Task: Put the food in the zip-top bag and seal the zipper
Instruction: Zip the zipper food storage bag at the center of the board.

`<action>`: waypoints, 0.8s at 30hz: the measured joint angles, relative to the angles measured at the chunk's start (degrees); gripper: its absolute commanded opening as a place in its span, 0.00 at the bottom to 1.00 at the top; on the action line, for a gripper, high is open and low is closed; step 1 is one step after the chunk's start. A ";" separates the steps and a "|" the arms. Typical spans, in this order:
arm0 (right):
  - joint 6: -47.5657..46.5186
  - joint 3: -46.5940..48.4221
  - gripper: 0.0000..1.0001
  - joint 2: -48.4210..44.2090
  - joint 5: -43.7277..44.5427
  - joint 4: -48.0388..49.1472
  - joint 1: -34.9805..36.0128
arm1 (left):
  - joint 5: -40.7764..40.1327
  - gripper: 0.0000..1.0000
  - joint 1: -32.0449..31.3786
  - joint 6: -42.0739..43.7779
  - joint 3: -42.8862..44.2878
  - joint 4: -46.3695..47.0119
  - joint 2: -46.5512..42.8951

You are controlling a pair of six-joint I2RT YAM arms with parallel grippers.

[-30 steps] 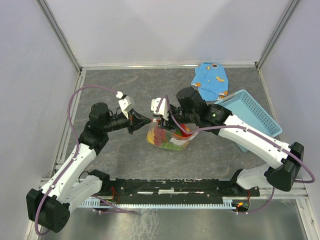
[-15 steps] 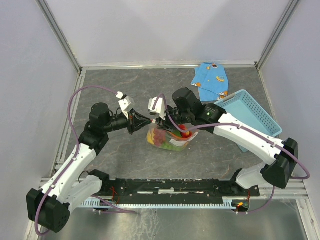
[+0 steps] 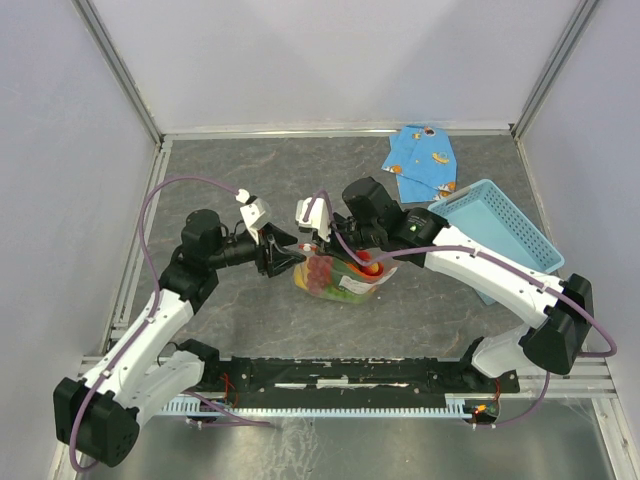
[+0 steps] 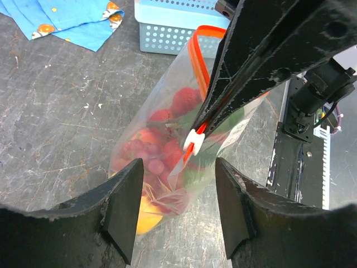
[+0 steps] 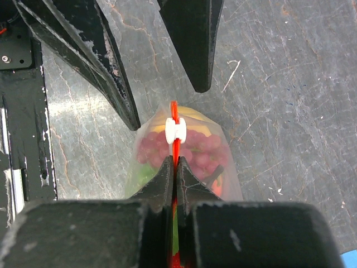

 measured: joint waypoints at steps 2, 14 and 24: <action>-0.35 0.00 0.01 -0.04 -0.55 0.11 0.00 | 0.35 0.59 -0.04 0.02 0.00 0.09 1.03; -1.42 0.00 0.13 -0.55 -2.86 0.61 0.00 | 6.43 0.12 -0.04 -0.17 0.70 0.90 8.59; -1.99 -0.31 0.45 -0.94 -5.11 4.24 -0.09 | 7.65 0.03 -0.04 -0.20 0.68 2.23 6.40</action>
